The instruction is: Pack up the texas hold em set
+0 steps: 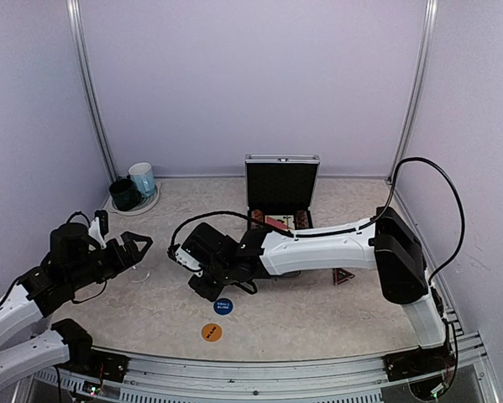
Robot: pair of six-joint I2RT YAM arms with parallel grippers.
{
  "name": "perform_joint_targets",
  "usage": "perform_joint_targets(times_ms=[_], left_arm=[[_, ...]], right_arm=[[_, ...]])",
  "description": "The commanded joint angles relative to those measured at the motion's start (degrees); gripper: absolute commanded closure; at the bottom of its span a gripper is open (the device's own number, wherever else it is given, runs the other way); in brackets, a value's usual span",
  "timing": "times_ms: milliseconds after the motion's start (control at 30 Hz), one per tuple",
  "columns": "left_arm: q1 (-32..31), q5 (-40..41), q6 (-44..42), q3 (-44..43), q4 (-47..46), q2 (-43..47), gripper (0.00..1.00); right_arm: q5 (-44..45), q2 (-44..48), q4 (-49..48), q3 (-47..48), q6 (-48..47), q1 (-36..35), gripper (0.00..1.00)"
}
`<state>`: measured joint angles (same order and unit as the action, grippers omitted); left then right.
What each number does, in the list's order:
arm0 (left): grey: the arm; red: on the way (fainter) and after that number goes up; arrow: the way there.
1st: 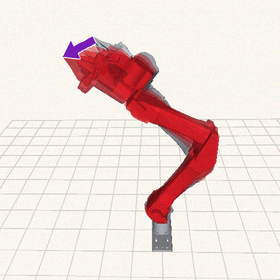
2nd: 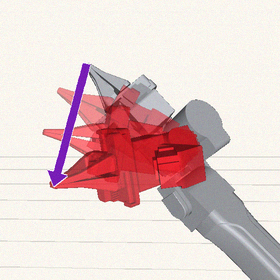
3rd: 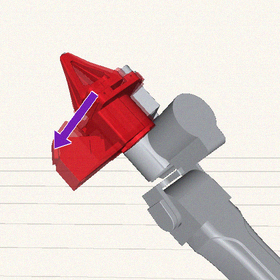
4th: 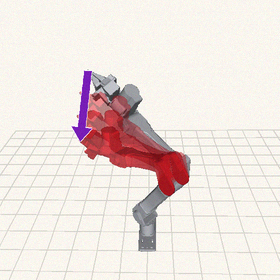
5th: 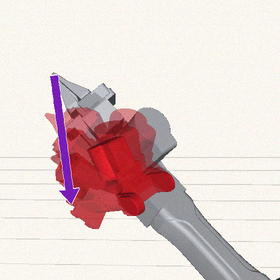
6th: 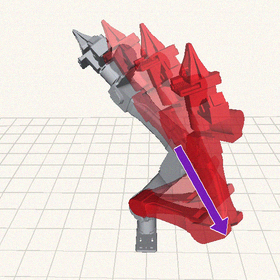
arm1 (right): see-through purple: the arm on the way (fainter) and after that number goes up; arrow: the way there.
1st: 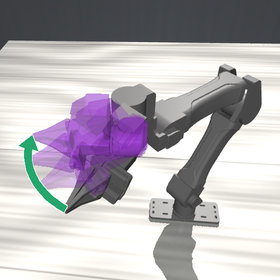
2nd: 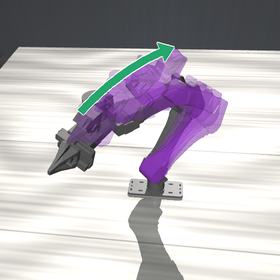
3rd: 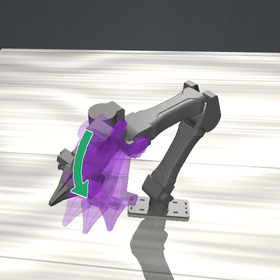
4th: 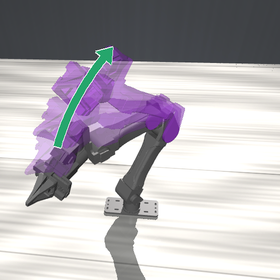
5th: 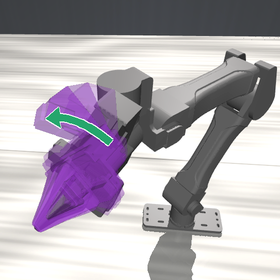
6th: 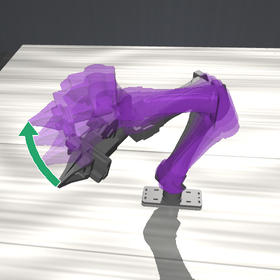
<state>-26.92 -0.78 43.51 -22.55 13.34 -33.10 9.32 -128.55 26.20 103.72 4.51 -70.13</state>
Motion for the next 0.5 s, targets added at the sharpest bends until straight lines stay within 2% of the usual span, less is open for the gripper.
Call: perform_joint_targets(times_ms=[0, 67, 233, 467], left_arm=[[0.46, -2.57, 1.29, 1.37, -2.93, -0.72, 0.01], [0.46, -2.97, 1.49, 1.70, -3.14, -0.82, 0.01], [0.46, -3.34, 1.45, 1.83, -3.10, -0.49, 0.01], [0.46, -3.77, 1.16, 1.81, -3.64, -1.26, 0.01]], right_arm=[[0.92, 2.65, -1.03, -1.67, -0.03, 0.76, 0.61], [0.34, 2.76, -0.69, -2.05, 0.32, 0.95, 0.59], [-1.59, 3.63, -0.41, -4.72, 2.21, 2.13, 0.44], [-4.73, 1.63, 3.14, -4.28, 4.05, 3.33, 0.35]])
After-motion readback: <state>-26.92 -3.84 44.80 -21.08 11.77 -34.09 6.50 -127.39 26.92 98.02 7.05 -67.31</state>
